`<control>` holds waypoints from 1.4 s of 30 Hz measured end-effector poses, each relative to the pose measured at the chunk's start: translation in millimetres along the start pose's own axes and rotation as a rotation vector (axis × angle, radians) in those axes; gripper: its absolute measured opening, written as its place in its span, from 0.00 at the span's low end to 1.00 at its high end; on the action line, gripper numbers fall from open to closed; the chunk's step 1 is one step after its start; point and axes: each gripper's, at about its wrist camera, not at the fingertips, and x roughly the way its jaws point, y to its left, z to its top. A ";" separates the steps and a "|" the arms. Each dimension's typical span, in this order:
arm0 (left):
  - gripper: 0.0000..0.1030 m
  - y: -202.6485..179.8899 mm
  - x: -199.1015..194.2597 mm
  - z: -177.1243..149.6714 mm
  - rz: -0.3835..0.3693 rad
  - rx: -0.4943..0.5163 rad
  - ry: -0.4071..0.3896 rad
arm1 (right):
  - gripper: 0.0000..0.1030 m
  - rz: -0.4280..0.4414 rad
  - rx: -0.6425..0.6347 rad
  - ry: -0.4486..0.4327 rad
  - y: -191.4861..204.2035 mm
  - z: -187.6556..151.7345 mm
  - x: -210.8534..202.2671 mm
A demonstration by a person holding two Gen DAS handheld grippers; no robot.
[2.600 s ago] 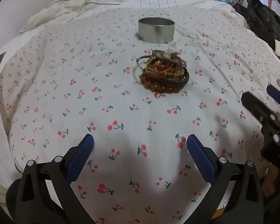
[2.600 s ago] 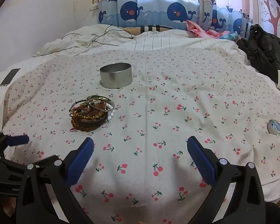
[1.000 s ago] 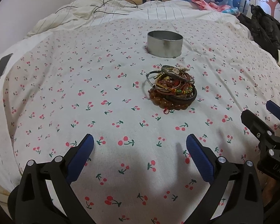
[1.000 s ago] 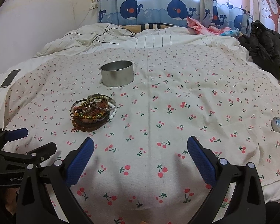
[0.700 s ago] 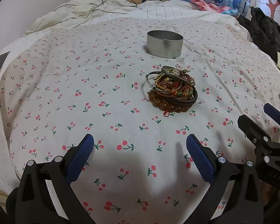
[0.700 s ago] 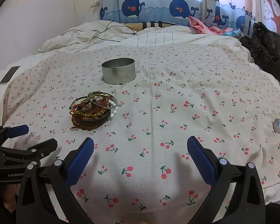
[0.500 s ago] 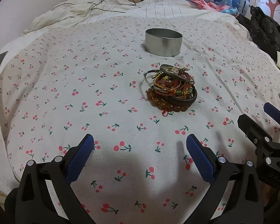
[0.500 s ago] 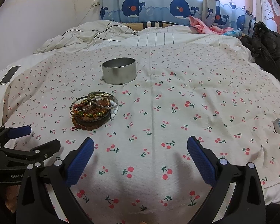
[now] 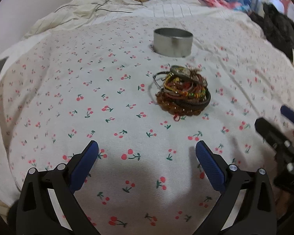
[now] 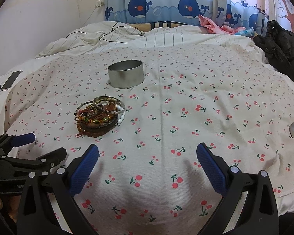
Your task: Organize jewelry
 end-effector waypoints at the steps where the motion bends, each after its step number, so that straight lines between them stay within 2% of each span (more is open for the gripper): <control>1: 0.93 1.4 1.0 0.4 -0.008 0.000 0.009 | 0.93 0.000 -0.001 -0.001 0.2 0.3 0.4; 8: 0.81 14.0 4.2 2.4 -0.126 -0.084 0.054 | 0.93 -0.008 -0.009 -0.037 0.5 2.9 -5.1; 11: 0.76 20.4 2.3 4.8 -0.161 -0.134 0.046 | 0.93 -0.007 -0.002 -0.060 -1.6 6.2 -9.0; 12: 0.76 23.6 0.8 6.1 -0.167 -0.157 0.034 | 0.93 -0.005 0.002 -0.061 -3.1 7.4 -10.0; 14: 0.77 24.5 -1.9 9.6 -0.129 -0.149 0.005 | 0.93 0.009 0.005 -0.056 -3.8 10.9 -9.3; 17: 0.88 23.3 -4.7 15.4 -0.102 -0.119 -0.027 | 0.93 0.040 0.001 -0.060 -2.1 17.1 -9.2; 19: 0.90 22.7 -6.0 19.3 -0.095 -0.100 -0.044 | 0.93 0.057 -0.014 -0.058 1.2 22.0 -7.2; 23: 0.91 22.1 -1.3 26.2 -0.116 -0.073 -0.037 | 0.93 0.066 -0.036 -0.035 6.4 26.8 2.5; 28: 0.92 21.7 8.3 37.1 -0.101 -0.006 -0.035 | 0.93 0.077 -0.072 0.000 9.2 34.4 13.0; 31: 0.93 29.9 8.5 51.0 -0.123 0.016 -0.046 | 0.93 0.114 -0.131 0.015 13.3 46.3 20.0; 33: 0.93 43.9 10.6 64.8 -0.167 0.013 -0.040 | 0.92 0.160 -0.185 0.033 16.7 58.1 27.6; 34: 0.93 50.1 13.6 69.7 -0.202 0.007 -0.025 | 0.87 0.185 -0.212 0.034 18.6 63.4 31.7; 35: 0.93 54.1 15.7 72.5 -0.226 0.001 -0.015 | 0.76 0.217 -0.236 0.038 20.8 66.6 35.4; 37: 0.93 66.1 22.1 77.3 -0.283 -0.037 0.004 | 0.65 0.271 -0.287 0.065 25.7 73.0 46.5; 38: 0.93 70.5 26.2 78.5 -0.310 -0.064 0.017 | 0.53 0.285 -0.322 0.079 30.6 75.6 54.4; 39: 0.93 73.7 30.0 79.7 -0.329 -0.087 0.028 | 0.47 0.310 -0.350 0.096 34.4 77.0 61.1; 40: 0.93 81.0 35.8 80.9 -0.371 -0.137 0.049 | 0.41 0.336 -0.377 0.115 38.6 78.0 67.6; 42: 0.93 86.4 41.8 81.6 -0.397 -0.192 0.068 | 0.40 0.360 -0.415 0.133 46.0 79.2 75.5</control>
